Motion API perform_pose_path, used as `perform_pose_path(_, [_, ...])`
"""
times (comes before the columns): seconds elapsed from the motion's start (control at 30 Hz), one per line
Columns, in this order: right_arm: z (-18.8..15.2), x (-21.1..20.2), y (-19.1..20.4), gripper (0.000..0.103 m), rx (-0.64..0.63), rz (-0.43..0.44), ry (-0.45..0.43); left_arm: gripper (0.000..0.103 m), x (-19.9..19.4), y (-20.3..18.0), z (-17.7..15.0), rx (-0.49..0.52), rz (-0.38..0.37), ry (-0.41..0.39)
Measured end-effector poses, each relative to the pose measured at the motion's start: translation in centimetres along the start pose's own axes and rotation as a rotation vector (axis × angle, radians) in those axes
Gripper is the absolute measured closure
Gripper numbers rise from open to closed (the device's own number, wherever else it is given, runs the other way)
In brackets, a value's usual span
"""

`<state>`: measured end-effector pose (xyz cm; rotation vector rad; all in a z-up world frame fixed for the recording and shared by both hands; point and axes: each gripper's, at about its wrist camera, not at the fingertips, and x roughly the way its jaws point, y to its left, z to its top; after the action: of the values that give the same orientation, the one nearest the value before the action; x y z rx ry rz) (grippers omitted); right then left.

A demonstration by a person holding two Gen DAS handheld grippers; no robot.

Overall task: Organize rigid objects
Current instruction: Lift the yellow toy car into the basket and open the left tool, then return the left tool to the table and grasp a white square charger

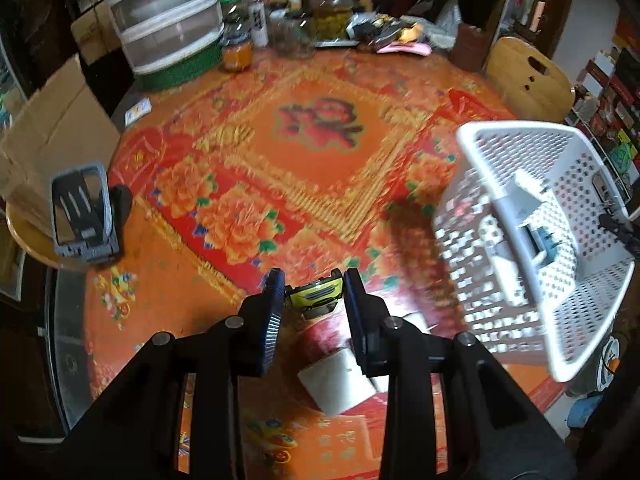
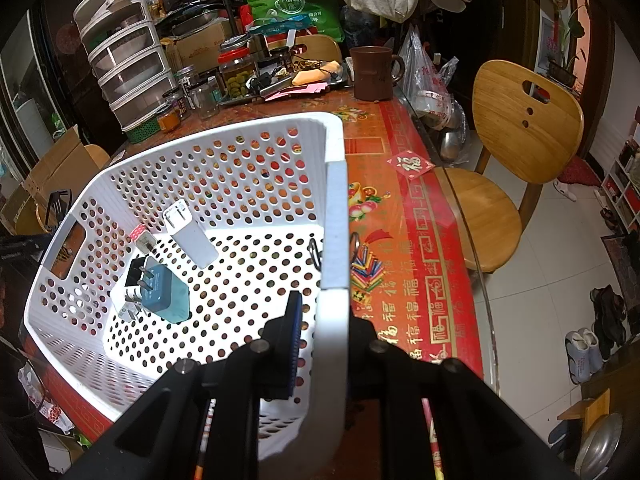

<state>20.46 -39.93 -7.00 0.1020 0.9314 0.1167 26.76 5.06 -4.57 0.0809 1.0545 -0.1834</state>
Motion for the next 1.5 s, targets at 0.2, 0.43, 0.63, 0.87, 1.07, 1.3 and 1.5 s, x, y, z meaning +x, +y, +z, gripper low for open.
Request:
perform_pose_path(0.2, [0.0, 0.0, 0.1, 0.089, -0.002, -0.002, 0.001, 0.075, -5.5, -4.5, 2.5, 0.089, -0.02, -0.097])
perform_pose_path(0.43, [0.0, 0.0, 0.1, 0.089, -0.003, -0.002, 0.002, 0.075, -7.6, -12.1, 5.2, 0.225, -0.106, -0.11])
perform_pose_path(0.63, [0.1, 0.1, 0.1, 0.089, -0.005, -0.002, 0.004, 0.075, -2.9, -17.1, 6.8, 0.277, -0.121, -0.014])
perform_pose_path(0.87, [0.1, 0.1, 0.1, 0.089, -0.006, -0.003, 0.003, 0.075, 4.5, -19.2, 6.1, 0.309, -0.097, 0.133])
perform_pose_path(1.07, [0.1, 0.1, 0.2, 0.089, -0.006, -0.003, 0.005, 0.075, 6.5, -19.0, 5.8, 0.298, -0.088, 0.164])
perform_pose_path(1.3, [0.2, 0.1, 0.1, 0.089, -0.008, -0.005, 0.007, 0.075, 6.9, -19.2, 5.5, 0.314, -0.058, 0.171])
perform_pose_path(1.5, [0.2, 0.1, 0.1, 0.089, -0.008, -0.005, 0.007, 0.06, 5.9, -19.3, 5.5, 0.334, -0.056, 0.147])
